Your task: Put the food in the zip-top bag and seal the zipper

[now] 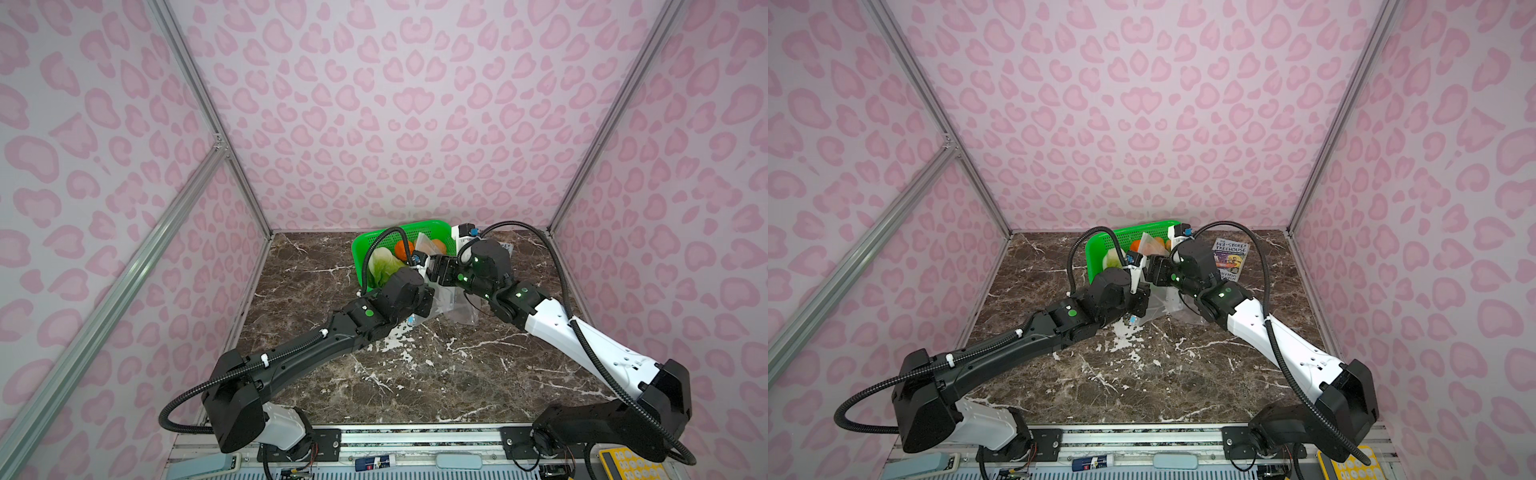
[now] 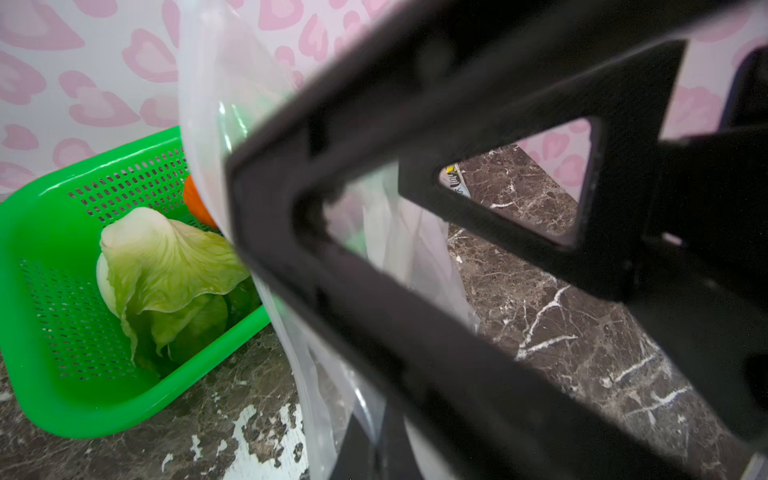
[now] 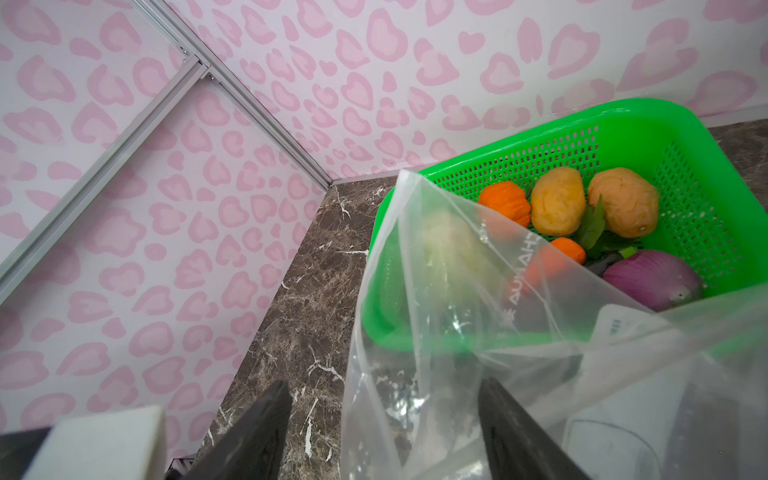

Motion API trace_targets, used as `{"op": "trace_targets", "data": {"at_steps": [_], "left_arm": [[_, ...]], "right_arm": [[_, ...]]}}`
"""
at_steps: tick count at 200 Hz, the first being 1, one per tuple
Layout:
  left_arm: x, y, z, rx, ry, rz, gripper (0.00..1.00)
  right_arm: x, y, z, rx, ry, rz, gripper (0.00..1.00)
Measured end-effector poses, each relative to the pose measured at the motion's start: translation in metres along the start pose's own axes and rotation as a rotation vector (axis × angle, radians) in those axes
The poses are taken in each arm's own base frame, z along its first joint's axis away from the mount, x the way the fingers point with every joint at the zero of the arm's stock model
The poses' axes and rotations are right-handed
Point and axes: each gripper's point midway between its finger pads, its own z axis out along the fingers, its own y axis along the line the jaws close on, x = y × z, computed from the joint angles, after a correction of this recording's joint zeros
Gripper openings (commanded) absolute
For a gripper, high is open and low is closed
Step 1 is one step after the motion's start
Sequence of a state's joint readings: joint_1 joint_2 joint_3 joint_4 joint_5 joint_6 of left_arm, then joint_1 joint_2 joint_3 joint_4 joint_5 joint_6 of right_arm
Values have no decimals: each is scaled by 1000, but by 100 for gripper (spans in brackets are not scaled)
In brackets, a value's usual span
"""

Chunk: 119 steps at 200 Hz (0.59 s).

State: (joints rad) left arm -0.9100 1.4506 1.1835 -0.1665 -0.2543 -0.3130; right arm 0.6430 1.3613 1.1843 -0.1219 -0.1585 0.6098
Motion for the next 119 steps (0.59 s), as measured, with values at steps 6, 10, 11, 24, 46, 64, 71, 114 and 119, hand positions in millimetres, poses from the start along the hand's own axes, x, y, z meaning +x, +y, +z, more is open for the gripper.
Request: {"op": "trace_targets", "data": {"at_steps": [6, 10, 11, 24, 46, 64, 71, 114, 119], "left_arm": [[0, 0, 0, -2, -2, 1, 3], [-1, 0, 0, -1, -2, 1, 3], [-1, 0, 0, -1, -3, 1, 3], [-1, -2, -1, 3, -5, 5, 3], [-2, -3, -2, 4, -7, 6, 3], [-2, -3, -2, 2, -6, 11, 3], [-2, -3, -2, 2, -8, 11, 3], [-4, -8, -5, 21, -17, 13, 40], [-6, -7, -7, 22, -22, 10, 52]], "right_arm": [[1, 0, 1, 1, 3, 0, 71], [2, -1, 2, 3, 5, -1, 70], [2, -1, 2, 3, 5, -1, 69], [7, -5, 7, 14, 20, 0, 68], [20, -16, 14, 44, 49, 7, 64], [26, -22, 19, 59, 64, 18, 42], [27, -21, 20, 55, 66, 20, 25], [21, -14, 19, 16, 52, 26, 0], [20, -16, 18, 19, 49, 22, 0]]}}
